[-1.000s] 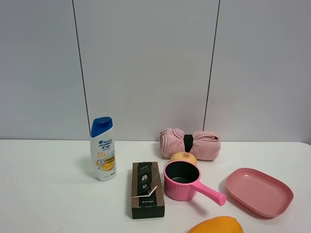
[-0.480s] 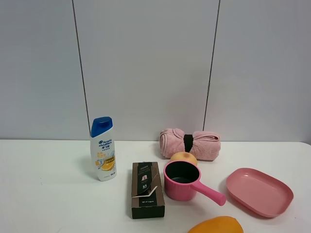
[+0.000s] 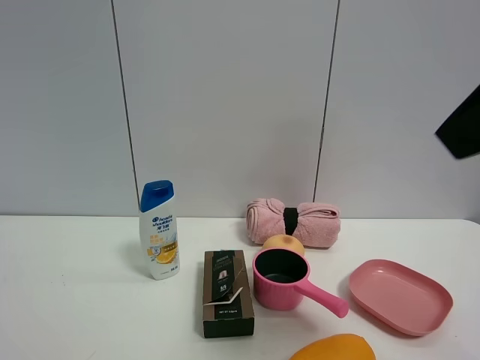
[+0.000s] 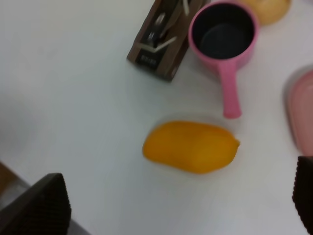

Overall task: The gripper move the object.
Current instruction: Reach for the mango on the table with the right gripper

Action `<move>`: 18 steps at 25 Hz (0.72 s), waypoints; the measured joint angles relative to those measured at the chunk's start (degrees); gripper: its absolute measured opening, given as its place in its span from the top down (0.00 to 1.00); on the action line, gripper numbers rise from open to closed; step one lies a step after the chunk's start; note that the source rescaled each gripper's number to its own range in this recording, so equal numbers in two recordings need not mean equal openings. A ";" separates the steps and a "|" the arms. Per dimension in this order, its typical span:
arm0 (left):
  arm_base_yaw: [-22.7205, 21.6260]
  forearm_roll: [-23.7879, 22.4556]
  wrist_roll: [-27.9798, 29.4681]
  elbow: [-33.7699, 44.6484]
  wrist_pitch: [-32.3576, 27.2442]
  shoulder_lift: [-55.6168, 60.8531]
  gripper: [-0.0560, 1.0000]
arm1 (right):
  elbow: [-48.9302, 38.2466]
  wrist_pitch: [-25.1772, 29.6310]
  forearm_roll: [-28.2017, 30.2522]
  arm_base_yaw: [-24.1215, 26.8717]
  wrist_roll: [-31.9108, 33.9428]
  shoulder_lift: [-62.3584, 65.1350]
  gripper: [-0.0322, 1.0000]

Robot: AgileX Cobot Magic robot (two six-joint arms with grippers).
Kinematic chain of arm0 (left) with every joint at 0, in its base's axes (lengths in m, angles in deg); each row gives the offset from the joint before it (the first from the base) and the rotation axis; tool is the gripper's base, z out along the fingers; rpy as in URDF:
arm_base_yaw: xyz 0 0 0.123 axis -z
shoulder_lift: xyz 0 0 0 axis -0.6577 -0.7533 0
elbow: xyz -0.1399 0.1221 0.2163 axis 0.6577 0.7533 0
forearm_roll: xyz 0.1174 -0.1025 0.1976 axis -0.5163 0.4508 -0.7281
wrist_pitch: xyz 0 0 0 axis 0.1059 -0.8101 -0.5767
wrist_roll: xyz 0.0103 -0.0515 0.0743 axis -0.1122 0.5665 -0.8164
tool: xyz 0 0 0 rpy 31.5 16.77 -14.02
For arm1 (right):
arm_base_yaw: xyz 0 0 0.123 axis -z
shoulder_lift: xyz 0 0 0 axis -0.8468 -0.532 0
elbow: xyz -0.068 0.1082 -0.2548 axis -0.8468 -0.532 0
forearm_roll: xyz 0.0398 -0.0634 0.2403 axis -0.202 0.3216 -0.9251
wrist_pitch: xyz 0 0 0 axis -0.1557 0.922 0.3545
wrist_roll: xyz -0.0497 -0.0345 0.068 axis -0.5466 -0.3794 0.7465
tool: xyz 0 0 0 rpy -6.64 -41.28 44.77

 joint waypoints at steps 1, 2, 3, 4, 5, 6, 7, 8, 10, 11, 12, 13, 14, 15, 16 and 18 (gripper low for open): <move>0.00 0.00 0.00 0.00 0.00 0.00 0.00 | 0.00 -0.59 2.47 -2.63 2.41 -1.40 0.01; 0.00 0.00 0.00 0.00 0.00 0.00 0.00 | 0.00 -1.01 5.53 -5.81 5.38 -2.60 0.01; 0.00 0.00 0.00 0.00 0.00 0.00 0.00 | 0.00 -1.12 8.53 -8.92 8.17 -4.05 0.01; 0.00 0.00 0.00 0.00 0.00 0.00 0.00 | 0.00 -1.12 12.24 -11.39 11.69 -5.59 0.01; 0.00 0.00 0.00 0.00 0.00 0.00 0.00 | 0.00 -0.98 15.83 -14.10 15.31 -6.83 0.01; 0.00 0.00 0.00 0.00 0.00 0.00 0.00 | 0.00 -0.44 18.87 -16.39 18.16 -8.41 0.01; 0.00 0.00 0.00 0.00 0.00 0.00 0.00 | 0.00 0.53 20.82 -18.25 21.10 -10.14 0.02; 0.00 0.00 0.00 0.00 0.00 0.00 0.00 | 0.00 1.62 22.52 -19.50 23.27 -11.96 0.03; 0.00 0.00 0.00 0.00 0.00 0.00 0.00 | 0.00 2.53 24.47 -21.50 24.55 -15.35 0.08; 0.00 0.00 0.00 0.00 0.00 0.00 0.00 | 0.00 2.70 24.98 -22.19 23.67 -16.98 0.13; 0.00 0.00 0.00 0.00 0.00 0.00 0.00 | 0.07 2.85 25.29 -23.08 21.53 -18.13 0.18; 0.00 0.00 0.00 0.00 0.00 0.00 0.00 | 0.30 2.96 25.35 -23.87 18.67 -19.27 0.22; 0.00 0.00 0.00 0.00 0.00 0.00 0.00 | 0.52 2.77 25.28 -24.39 16.12 -20.03 0.24; 0.00 0.00 0.00 0.00 0.00 0.00 0.00 | 0.65 2.07 25.28 -24.61 13.16 -20.47 0.25; 0.00 0.00 0.00 0.00 0.00 0.00 0.00 | 0.72 1.37 25.35 -24.71 10.18 -20.62 0.26; 0.00 0.00 0.00 0.00 0.00 0.00 0.00 | 0.85 0.00 26.54 -24.71 4.30 -20.94 0.26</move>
